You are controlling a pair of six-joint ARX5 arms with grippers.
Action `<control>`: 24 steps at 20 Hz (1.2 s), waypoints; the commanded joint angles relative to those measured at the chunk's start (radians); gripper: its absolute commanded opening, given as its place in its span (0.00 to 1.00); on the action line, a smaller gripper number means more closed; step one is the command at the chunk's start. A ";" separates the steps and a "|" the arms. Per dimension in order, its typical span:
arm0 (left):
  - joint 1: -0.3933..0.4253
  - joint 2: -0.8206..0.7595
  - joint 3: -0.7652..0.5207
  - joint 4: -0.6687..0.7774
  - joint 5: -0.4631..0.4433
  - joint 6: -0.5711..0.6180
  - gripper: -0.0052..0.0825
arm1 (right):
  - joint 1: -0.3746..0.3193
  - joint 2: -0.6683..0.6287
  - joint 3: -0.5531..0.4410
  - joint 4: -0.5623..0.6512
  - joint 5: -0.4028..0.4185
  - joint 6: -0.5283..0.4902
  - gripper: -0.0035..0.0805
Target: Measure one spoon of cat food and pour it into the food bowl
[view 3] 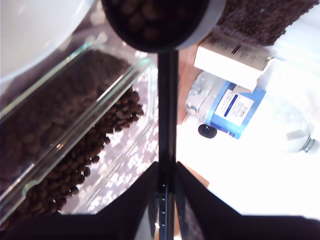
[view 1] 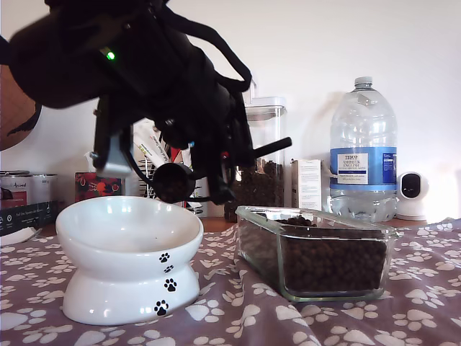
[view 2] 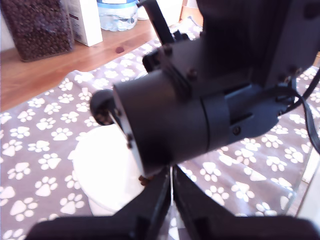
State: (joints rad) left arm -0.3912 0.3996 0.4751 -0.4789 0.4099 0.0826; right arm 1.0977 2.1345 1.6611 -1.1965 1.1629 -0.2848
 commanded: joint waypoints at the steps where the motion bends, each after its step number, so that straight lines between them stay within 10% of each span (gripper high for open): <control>1: 0.003 -0.042 0.041 0.019 -0.048 0.005 0.04 | 0.027 0.014 -0.020 0.007 0.000 0.001 0.03; 24: 0.003 -0.259 0.053 -0.104 -0.131 0.004 0.04 | 0.076 0.015 -0.046 0.037 0.198 -0.140 0.03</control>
State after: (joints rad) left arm -0.3901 0.1406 0.5400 -0.5945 0.2806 0.0853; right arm 1.1667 2.1345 1.6318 -1.1610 1.3468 -0.4213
